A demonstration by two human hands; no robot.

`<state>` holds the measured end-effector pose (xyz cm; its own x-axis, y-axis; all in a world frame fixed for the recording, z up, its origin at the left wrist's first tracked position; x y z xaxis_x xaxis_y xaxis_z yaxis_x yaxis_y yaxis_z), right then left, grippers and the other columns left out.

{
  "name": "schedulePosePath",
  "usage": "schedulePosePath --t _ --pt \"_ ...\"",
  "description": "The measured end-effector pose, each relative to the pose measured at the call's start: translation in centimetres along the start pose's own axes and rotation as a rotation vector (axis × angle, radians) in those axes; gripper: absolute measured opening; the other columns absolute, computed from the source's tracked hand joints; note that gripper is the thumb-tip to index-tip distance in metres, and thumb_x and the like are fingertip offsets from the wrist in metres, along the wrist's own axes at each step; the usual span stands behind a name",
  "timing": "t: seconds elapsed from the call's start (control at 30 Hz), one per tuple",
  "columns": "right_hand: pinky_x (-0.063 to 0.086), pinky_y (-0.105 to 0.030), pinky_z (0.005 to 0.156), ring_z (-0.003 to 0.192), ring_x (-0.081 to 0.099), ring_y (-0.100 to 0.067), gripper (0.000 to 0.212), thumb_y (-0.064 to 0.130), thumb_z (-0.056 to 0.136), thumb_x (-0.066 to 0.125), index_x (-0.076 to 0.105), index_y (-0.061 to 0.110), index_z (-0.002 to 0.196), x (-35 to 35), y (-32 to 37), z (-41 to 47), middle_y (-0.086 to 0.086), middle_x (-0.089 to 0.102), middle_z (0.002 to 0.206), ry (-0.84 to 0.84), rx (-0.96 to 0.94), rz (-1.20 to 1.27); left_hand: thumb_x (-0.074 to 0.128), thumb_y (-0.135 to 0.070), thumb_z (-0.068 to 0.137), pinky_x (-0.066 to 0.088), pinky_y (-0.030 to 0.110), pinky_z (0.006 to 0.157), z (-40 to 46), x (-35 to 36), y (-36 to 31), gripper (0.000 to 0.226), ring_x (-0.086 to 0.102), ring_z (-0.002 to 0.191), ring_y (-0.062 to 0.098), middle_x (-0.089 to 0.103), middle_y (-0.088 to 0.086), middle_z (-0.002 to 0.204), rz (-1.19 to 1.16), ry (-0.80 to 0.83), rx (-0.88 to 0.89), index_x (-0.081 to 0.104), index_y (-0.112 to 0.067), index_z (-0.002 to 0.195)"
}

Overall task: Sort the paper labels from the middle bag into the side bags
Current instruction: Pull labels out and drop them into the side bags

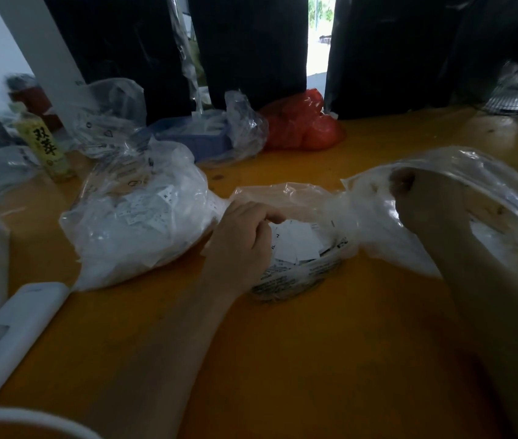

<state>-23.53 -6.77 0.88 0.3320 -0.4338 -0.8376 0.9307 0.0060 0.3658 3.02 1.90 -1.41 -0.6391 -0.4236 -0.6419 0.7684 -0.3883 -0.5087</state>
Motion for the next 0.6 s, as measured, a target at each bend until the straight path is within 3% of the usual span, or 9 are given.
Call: schedulePosePath --t 0.1,0.17,0.23,0.3,0.37,0.6 --pt "0.044 -0.035 0.062 0.059 0.053 -0.028 0.049 0.039 0.100 0.042 0.056 0.009 0.064 0.2 -0.1 0.3 -0.011 0.052 0.058 0.134 0.033 0.044 0.039 -0.013 0.098 0.038 0.009 0.093 0.0 0.2 -0.3 0.037 0.055 0.107 0.004 0.066 -0.012 0.106 0.000 0.038 -0.013 0.074 -0.016 0.110" --pt "0.054 -0.045 0.075 0.070 0.061 -0.031 0.048 0.047 0.100 0.051 0.065 0.007 0.076 0.3 0.2 0.2 -0.014 0.063 0.070 0.222 0.061 0.140 0.038 -0.013 0.098 0.038 0.008 0.093 0.0 0.3 -0.4 0.038 0.056 0.108 0.006 0.065 -0.013 0.106 -0.004 0.051 -0.016 0.074 -0.016 0.111" --pt "0.054 -0.053 0.086 0.085 0.066 -0.032 0.036 0.050 0.096 0.059 0.070 0.018 0.085 0.3 0.4 -0.1 -0.011 0.071 0.087 0.224 0.084 0.315 0.039 -0.013 0.098 0.038 0.005 0.093 -0.1 0.2 -0.4 0.039 0.056 0.108 0.006 0.064 -0.013 0.106 -0.010 0.058 -0.018 0.074 -0.016 0.112" --pt "0.056 -0.048 0.074 0.077 0.068 -0.024 0.028 0.047 0.095 0.062 0.070 0.025 0.079 0.3 0.6 -0.3 -0.005 0.074 0.084 0.189 0.123 0.574 0.039 -0.013 0.098 0.037 0.004 0.093 -0.1 0.2 -0.3 0.038 0.056 0.108 0.006 0.065 -0.013 0.106 -0.016 0.056 -0.019 0.074 -0.016 0.113" --pt "0.048 -0.033 0.062 0.064 0.063 -0.010 0.019 0.040 0.097 0.063 0.071 0.029 0.083 0.4 0.7 -0.5 0.005 0.076 0.081 0.198 0.186 0.797 0.039 -0.012 0.098 0.037 0.004 0.093 -0.1 0.2 -0.4 0.038 0.056 0.108 0.006 0.065 -0.013 0.106 -0.019 0.051 -0.013 0.074 -0.016 0.112" --pt "0.041 -0.025 0.055 0.055 0.048 -0.005 0.012 0.028 0.092 0.071 0.068 0.021 0.083 0.5 1.2 -0.6 0.007 0.063 0.069 0.145 0.297 1.102 0.043 -0.004 0.103 0.040 0.007 0.094 -0.2 0.3 -0.4 0.035 0.059 0.110 0.005 0.068 -0.011 0.108 -0.044 0.054 -0.018 0.074 -0.016 0.113"
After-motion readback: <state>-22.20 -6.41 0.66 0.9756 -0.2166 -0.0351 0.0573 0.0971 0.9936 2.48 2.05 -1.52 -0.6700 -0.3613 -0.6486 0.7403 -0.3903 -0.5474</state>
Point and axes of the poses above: each hand's wrist, its own z-axis towards the middle knuckle, its own x-axis out of the palm, y = z × x, the point moved 2 cm from there along z, towards the middle knuckle
